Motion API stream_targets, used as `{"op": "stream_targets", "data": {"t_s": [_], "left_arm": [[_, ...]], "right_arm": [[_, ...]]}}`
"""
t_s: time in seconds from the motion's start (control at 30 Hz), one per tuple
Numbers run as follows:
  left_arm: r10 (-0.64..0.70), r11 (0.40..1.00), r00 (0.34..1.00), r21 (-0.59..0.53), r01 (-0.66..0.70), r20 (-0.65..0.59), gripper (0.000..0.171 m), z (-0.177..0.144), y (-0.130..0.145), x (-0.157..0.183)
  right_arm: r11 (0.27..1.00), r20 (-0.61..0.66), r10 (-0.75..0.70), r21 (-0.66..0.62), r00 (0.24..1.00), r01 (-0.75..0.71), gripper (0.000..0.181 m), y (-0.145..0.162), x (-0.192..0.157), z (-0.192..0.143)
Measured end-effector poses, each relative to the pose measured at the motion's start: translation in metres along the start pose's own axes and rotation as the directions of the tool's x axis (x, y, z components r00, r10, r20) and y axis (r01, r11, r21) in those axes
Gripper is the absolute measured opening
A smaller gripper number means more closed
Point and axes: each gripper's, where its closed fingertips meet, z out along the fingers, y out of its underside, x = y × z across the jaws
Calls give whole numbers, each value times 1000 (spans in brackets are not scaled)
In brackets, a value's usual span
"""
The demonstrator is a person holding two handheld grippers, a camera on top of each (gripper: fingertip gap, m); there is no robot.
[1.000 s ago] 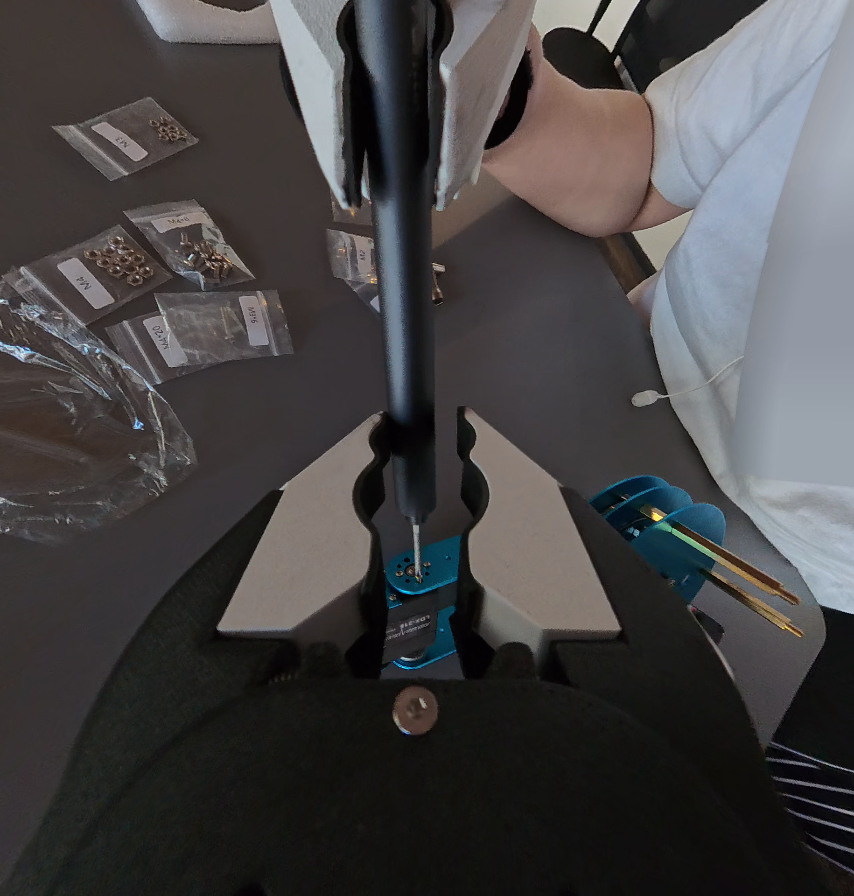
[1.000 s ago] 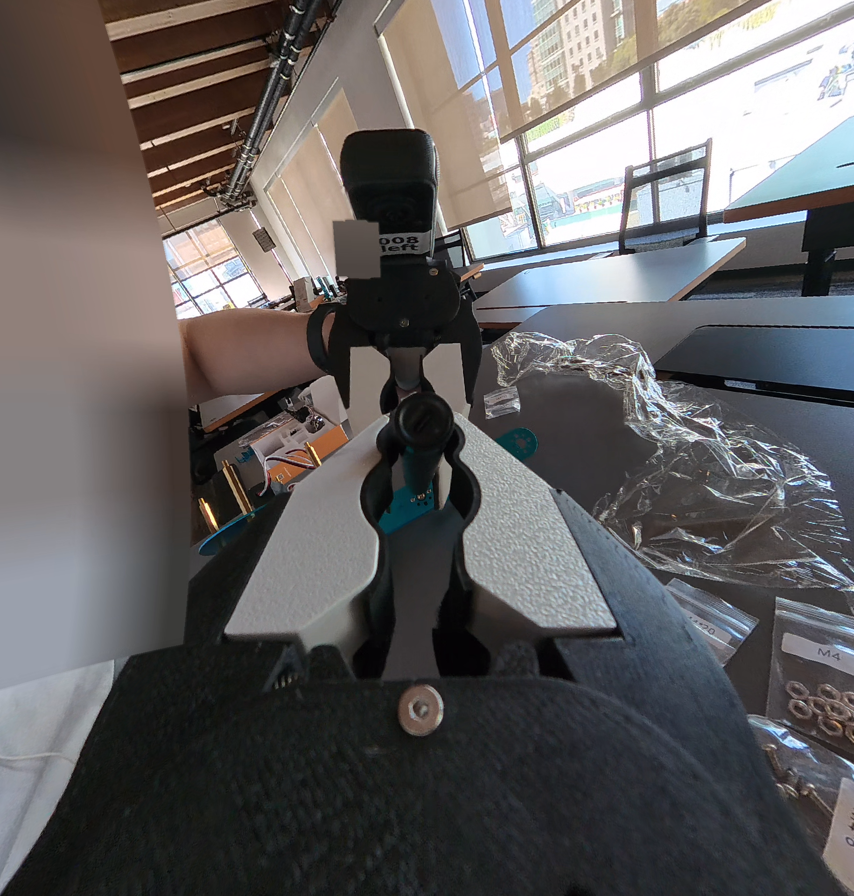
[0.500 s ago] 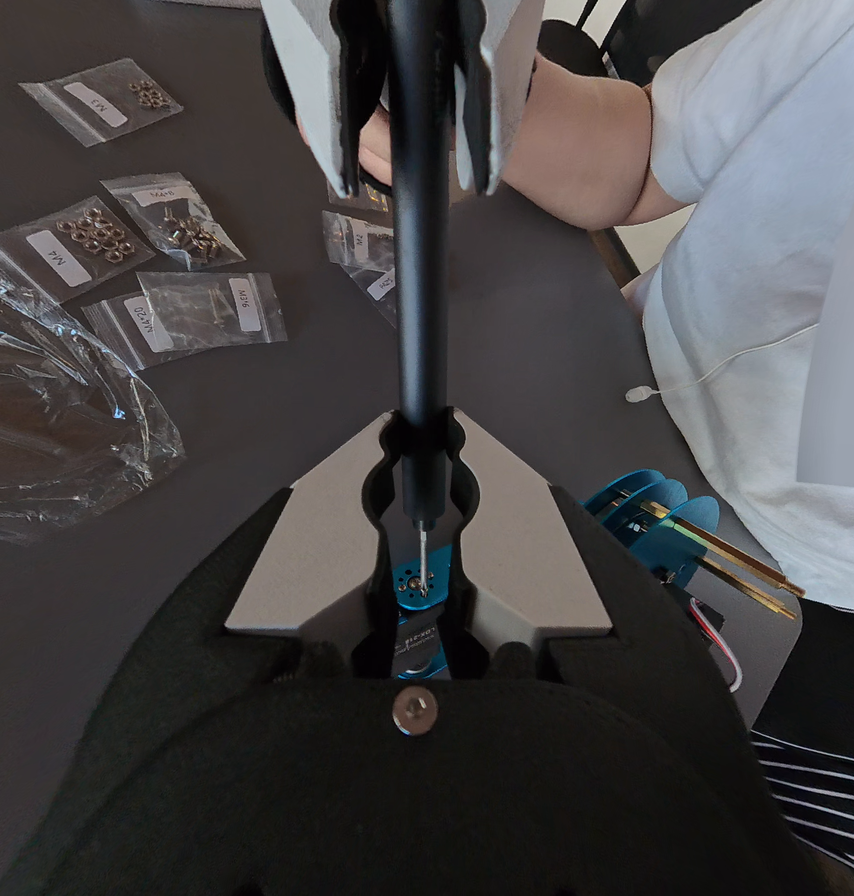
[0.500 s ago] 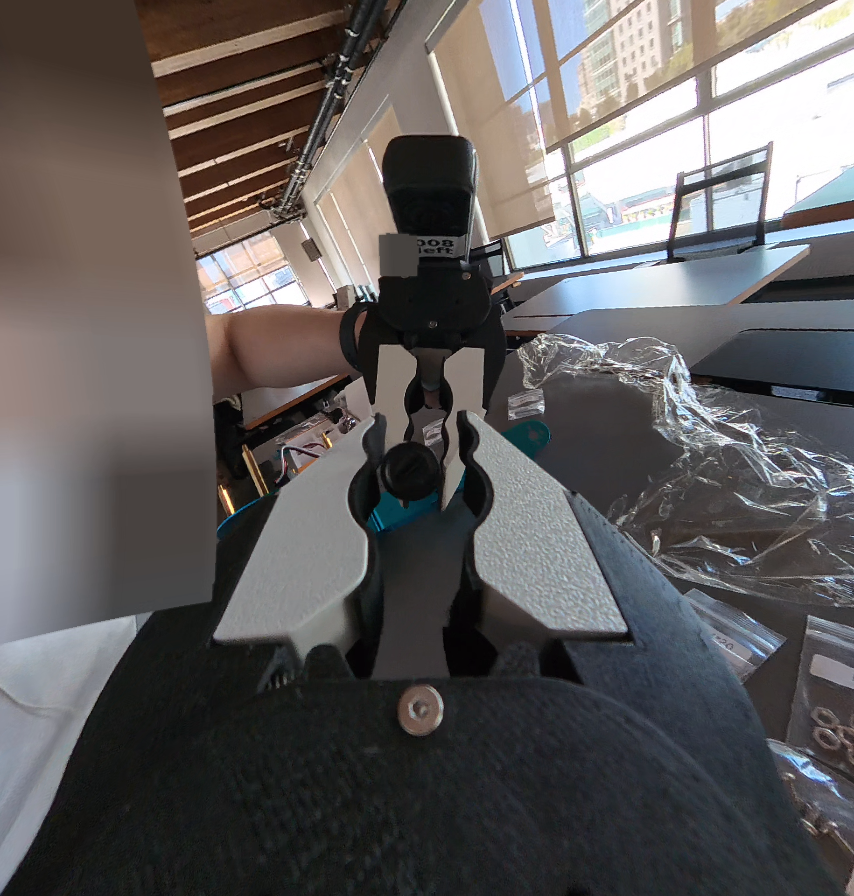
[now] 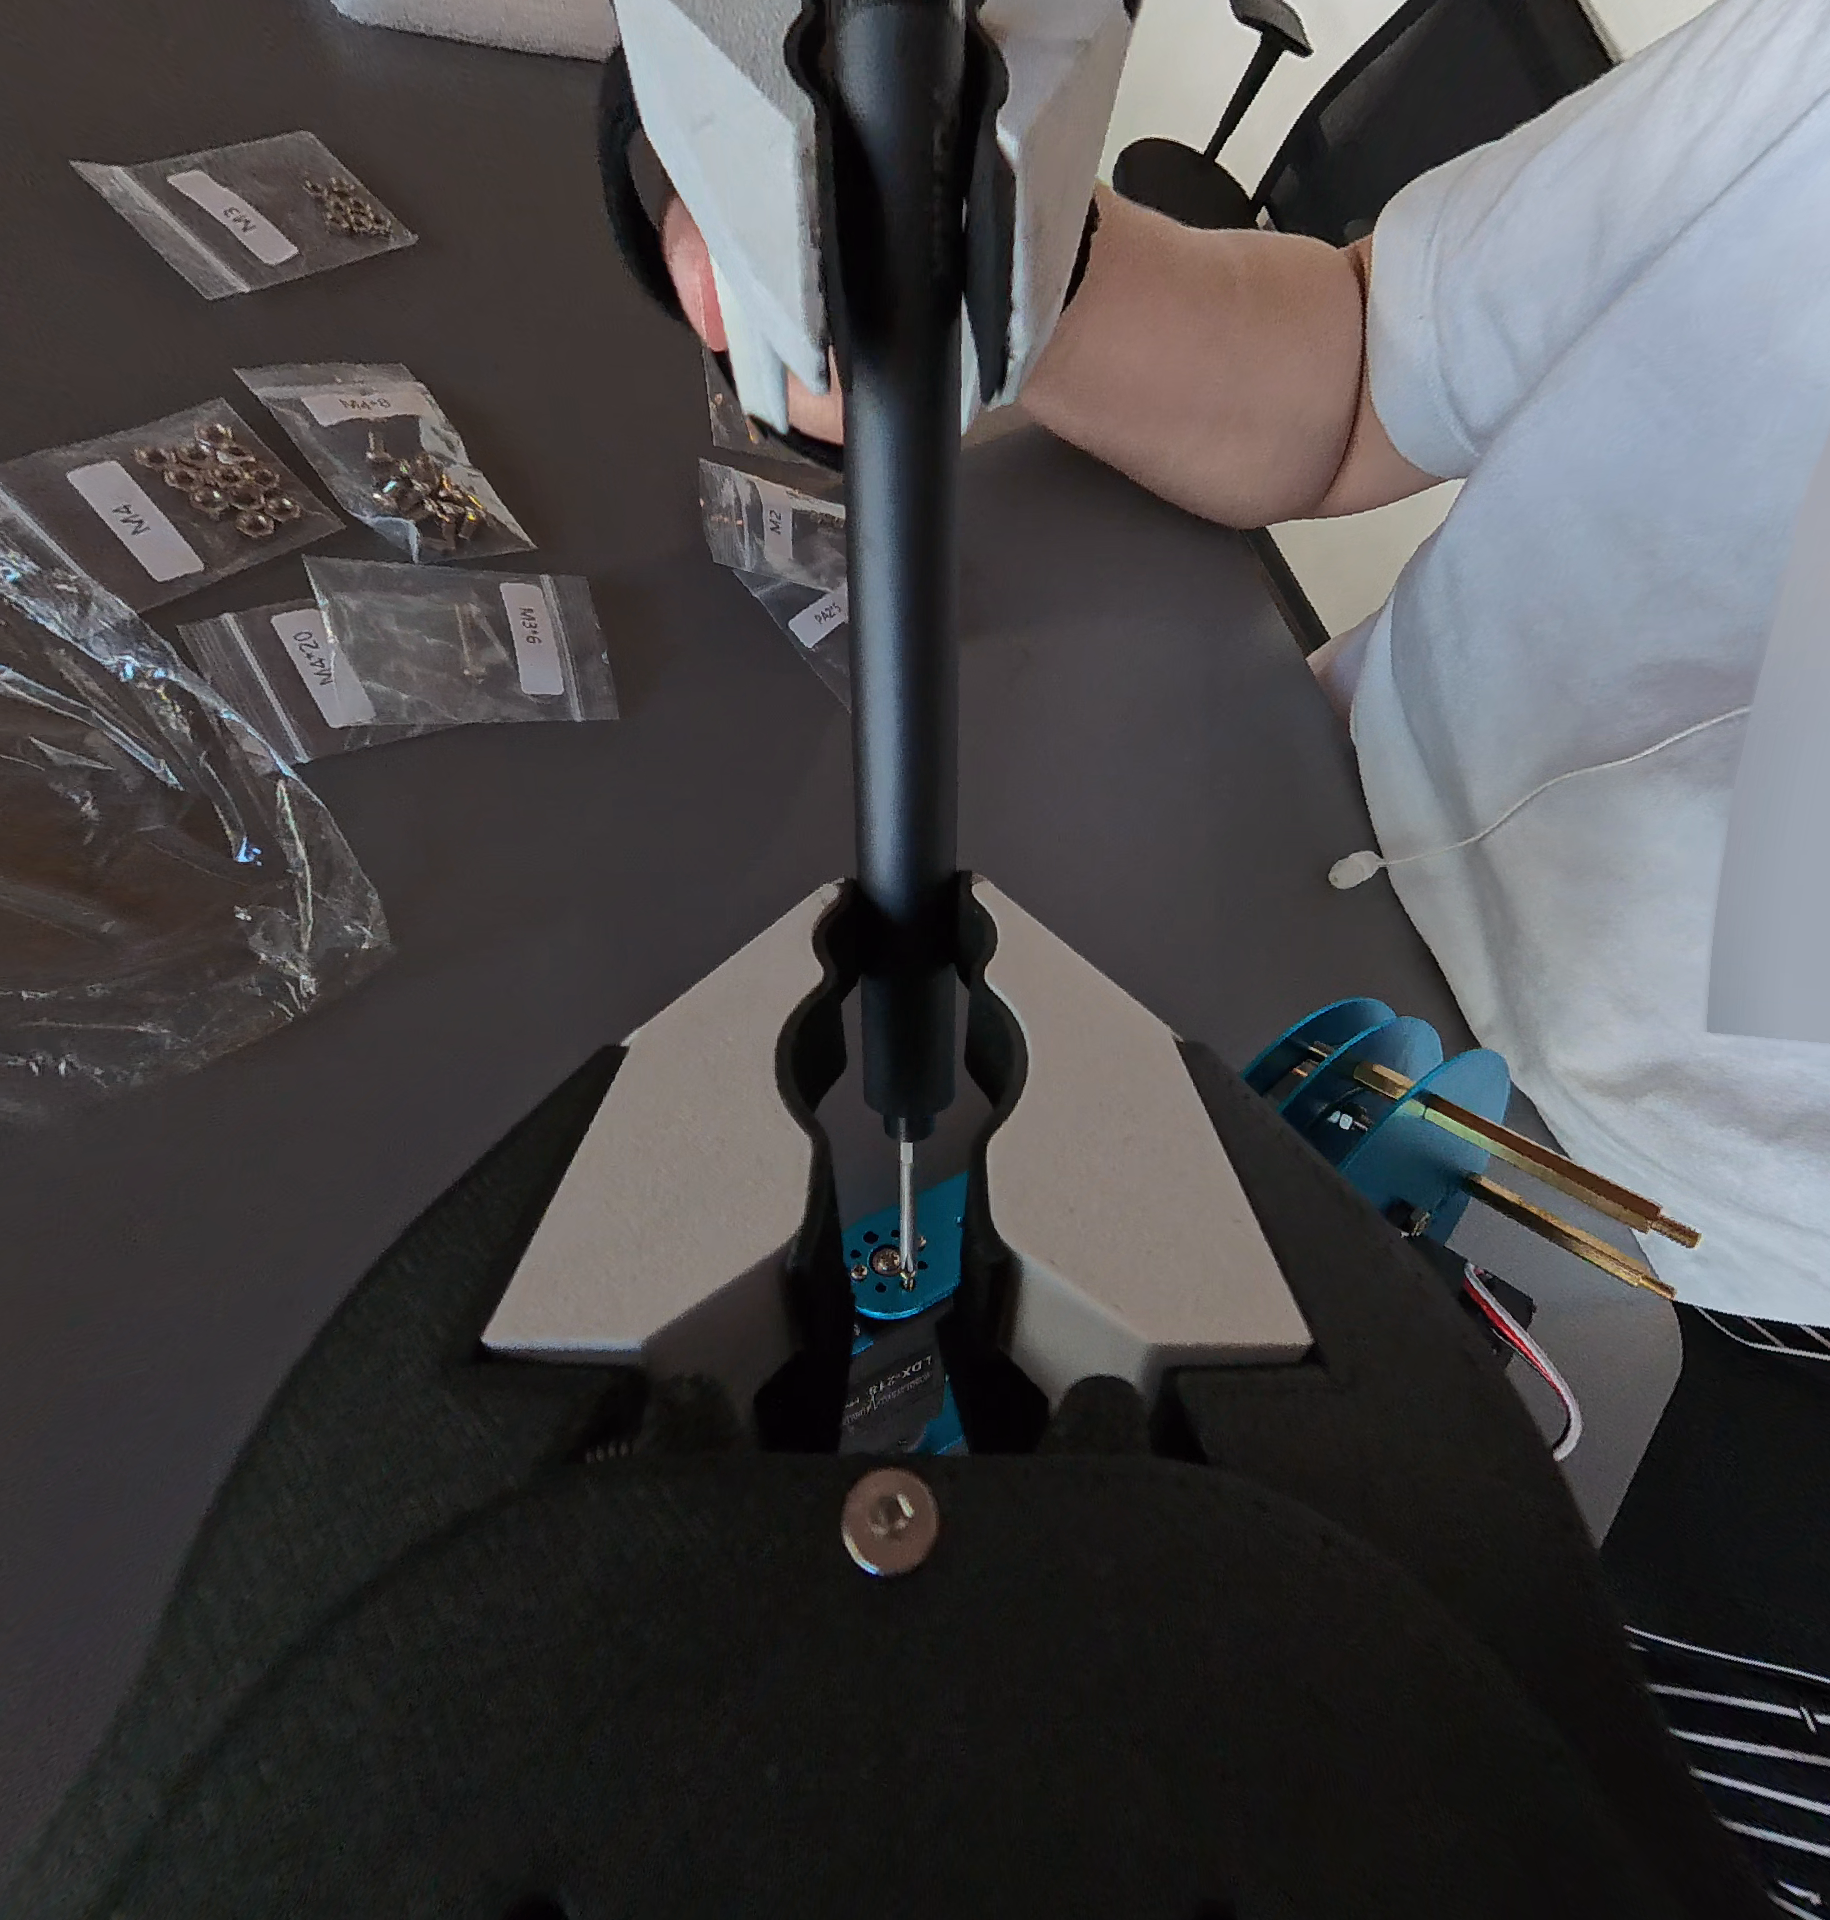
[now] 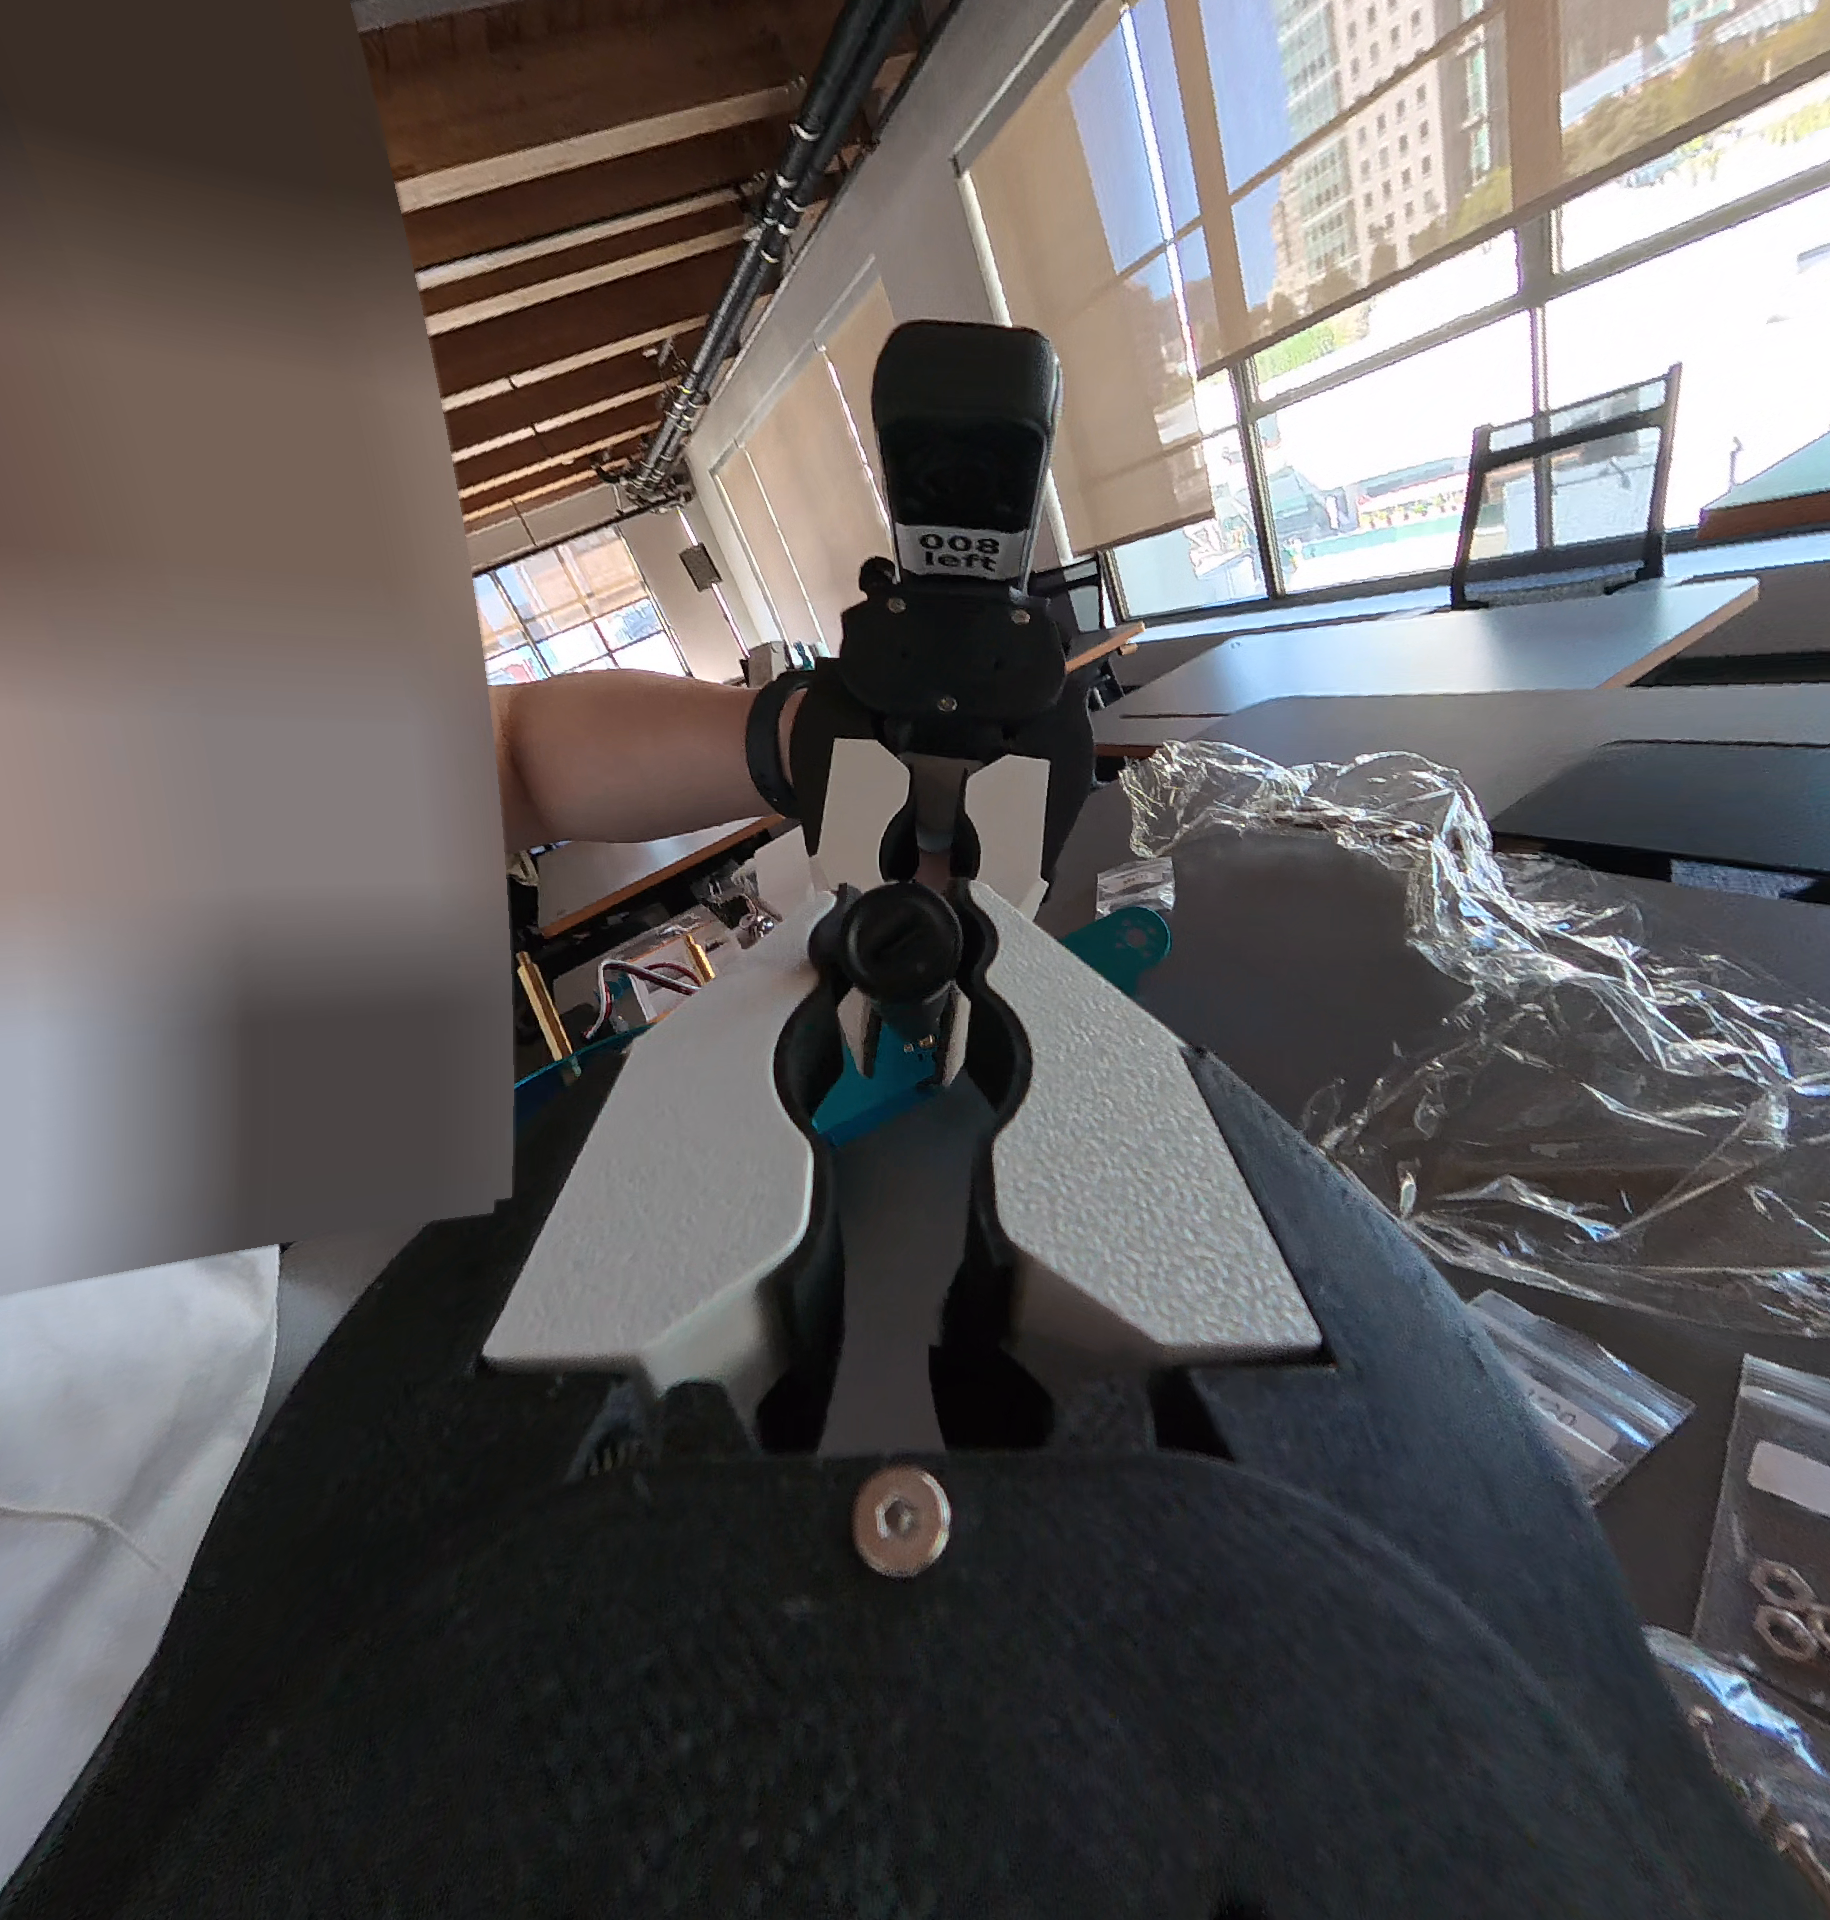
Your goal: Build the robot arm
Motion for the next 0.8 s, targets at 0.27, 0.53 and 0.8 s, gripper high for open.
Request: {"op": "stream_targets", "data": {"t_s": [0.27, 0.53, 0.8], "left_arm": [[-10, 1000, 1000, 9, 10, -1, 16, -4, -1, -1], [-11, 999, 1000, 40, 11, 15, 20, -6, -3, -1], [1, 999, 999, 46, -3, 44, 17, -8, -3, -3]], "right_arm": [[999, -81, 37, -28, 996, -39, 17, -6, 5, 8], [993, -193, 67, -79, 979, -83, 18, -7, 11, 14], [974, -325, 161, -103, 932, -204, 18, -8, 16, 19]]}}
